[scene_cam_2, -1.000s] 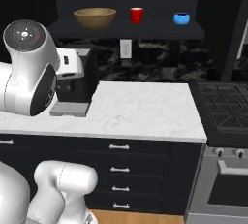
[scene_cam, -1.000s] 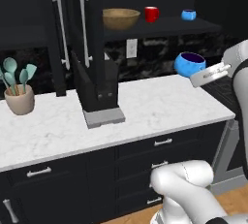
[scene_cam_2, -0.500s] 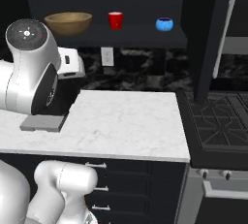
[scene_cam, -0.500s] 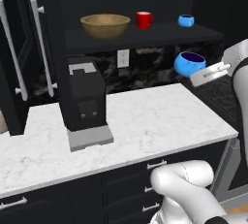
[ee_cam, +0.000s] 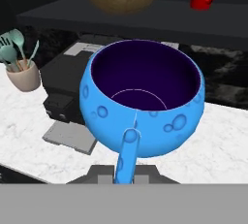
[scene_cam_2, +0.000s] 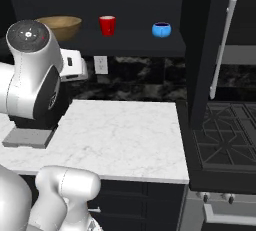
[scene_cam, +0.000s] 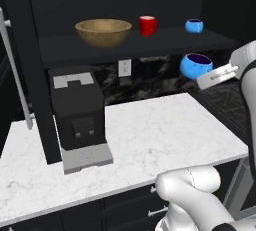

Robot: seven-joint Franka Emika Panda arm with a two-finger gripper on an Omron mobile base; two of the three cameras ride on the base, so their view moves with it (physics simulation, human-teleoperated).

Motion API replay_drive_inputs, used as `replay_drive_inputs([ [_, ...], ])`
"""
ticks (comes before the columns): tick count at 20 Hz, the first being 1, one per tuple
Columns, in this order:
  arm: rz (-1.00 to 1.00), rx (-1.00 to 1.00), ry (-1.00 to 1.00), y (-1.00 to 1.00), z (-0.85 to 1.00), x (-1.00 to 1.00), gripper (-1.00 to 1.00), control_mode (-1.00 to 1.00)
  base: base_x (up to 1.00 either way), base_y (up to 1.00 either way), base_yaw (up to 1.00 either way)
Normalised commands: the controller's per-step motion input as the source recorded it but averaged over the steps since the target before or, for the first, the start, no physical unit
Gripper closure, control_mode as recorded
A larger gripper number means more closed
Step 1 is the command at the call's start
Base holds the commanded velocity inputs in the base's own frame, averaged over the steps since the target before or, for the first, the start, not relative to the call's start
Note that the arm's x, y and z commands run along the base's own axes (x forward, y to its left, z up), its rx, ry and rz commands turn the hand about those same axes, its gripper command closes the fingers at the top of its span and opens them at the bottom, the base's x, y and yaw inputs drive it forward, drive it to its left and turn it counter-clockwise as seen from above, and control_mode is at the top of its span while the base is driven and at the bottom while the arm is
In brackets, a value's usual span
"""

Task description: Gather all objects into one cabinet and sort the glasses and bowls to opposite sides.

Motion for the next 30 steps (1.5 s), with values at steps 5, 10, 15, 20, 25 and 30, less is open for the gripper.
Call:
replay_drive_inputs([
  [5, 0.00, 0.00, 0.00, 0.00, 0.00, 0.00, 1.00, 1.00, 0.43, -0.13, 0.00],
  [10, 0.00, 0.01, 0.04, -0.19, 0.00, 0.28, 1.00, -1.00, 0.07, -0.03, 0.00],
  [15, -0.03, 0.01, 0.05, -0.13, 0.00, 0.52, 1.00, -1.00, 0.00, 0.00, 0.00],
  [20, -0.06, 0.00, 0.00, 0.00, 0.00, 0.51, 1.00, -1.00, 0.00, 0.00, 0.00],
  [25, -0.11, 0.00, -0.05, 0.00, 0.00, 0.62, 1.00, -1.00, 0.00, 0.00, 0.00],
  [30, -0.11, 0.07, 0.00, -0.03, 0.11, 0.69, 1.00, -1.00, 0.00, 0.00, 0.00],
])
